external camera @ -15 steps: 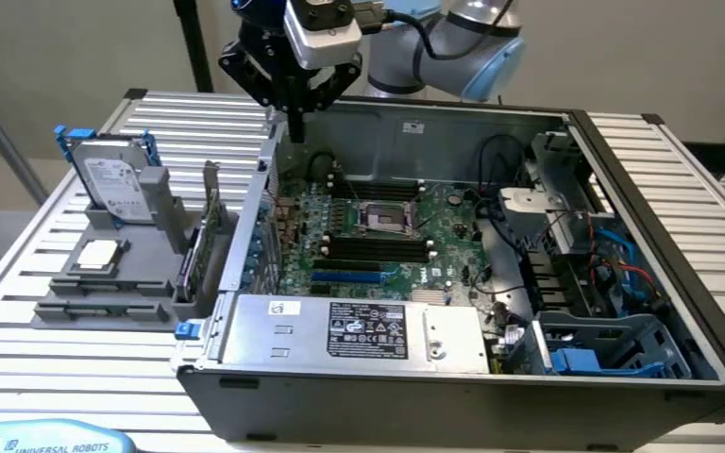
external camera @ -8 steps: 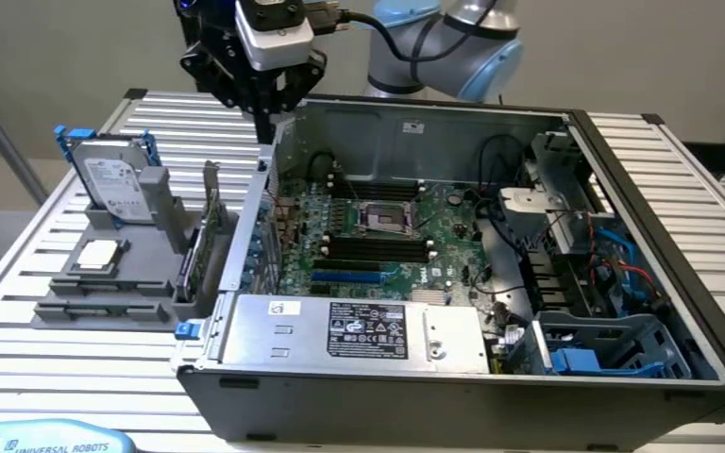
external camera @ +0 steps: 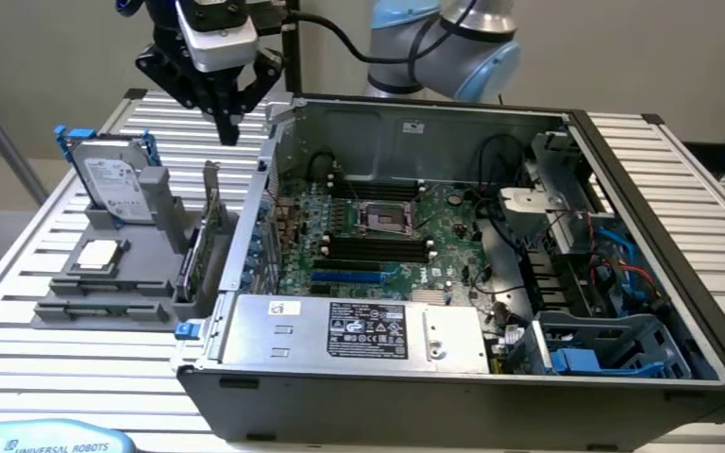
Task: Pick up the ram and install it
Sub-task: 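Reach for the ram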
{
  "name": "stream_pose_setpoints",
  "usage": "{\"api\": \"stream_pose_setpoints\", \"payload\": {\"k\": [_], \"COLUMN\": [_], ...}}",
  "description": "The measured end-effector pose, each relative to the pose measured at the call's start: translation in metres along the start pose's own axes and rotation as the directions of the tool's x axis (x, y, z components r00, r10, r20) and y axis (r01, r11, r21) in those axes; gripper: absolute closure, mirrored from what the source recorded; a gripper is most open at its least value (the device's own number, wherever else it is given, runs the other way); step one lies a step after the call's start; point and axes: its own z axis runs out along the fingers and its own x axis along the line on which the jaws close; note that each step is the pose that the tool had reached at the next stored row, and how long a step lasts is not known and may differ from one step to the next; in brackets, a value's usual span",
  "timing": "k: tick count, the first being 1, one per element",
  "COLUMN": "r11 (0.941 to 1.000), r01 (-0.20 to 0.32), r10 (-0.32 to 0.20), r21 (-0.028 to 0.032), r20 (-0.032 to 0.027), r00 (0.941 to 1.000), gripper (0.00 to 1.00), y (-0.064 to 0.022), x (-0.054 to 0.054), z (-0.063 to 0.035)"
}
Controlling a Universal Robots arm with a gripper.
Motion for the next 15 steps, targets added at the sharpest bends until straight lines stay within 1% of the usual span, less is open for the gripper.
{"api": "stream_pose_setpoints", "payload": {"k": [15], "r11": [1.0000], "r01": [0.000], "r10": [0.000], "r21": [0.0001], "r20": [-0.0001], "r00": [1.0000], "gripper": [0.89], "y": [-0.0095], "x": [0.068], "z": [0.0000]}}
